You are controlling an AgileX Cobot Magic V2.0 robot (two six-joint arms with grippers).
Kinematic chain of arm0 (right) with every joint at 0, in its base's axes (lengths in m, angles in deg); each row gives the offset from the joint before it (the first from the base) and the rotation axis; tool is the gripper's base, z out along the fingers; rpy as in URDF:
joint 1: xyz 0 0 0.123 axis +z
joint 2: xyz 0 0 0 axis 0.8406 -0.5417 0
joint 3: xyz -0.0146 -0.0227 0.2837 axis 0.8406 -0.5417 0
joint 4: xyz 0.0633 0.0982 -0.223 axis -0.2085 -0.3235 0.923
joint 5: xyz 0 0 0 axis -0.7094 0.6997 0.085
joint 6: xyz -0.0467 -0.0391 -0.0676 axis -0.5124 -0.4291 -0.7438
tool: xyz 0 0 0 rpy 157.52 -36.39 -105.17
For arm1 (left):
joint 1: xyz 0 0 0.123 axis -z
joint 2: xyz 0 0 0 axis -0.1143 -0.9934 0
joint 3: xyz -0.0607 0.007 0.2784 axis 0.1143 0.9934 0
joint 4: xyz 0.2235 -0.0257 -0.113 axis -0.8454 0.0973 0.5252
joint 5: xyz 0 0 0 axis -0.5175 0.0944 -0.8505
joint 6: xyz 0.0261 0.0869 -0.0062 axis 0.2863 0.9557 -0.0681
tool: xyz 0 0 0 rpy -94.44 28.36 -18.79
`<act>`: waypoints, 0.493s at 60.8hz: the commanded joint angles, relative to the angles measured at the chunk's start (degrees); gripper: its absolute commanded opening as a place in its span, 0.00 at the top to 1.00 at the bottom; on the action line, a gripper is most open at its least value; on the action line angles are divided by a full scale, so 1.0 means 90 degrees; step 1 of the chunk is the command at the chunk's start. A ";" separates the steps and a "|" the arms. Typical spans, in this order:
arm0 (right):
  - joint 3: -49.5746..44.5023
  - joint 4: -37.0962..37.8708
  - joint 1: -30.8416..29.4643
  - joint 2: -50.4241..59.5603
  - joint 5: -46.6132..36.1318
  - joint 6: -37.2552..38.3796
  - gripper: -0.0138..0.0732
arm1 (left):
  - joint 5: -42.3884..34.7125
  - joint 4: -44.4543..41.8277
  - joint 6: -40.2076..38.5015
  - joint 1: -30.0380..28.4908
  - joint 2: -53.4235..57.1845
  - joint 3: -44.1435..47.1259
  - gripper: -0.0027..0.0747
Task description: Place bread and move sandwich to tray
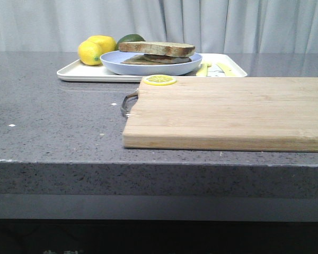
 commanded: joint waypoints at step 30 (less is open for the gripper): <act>0.0169 -0.0062 0.0012 -0.0071 -0.0399 -0.0029 0.92 | -0.2532 0.0110 -0.0044 -0.0024 0.3791 0.3235 0.99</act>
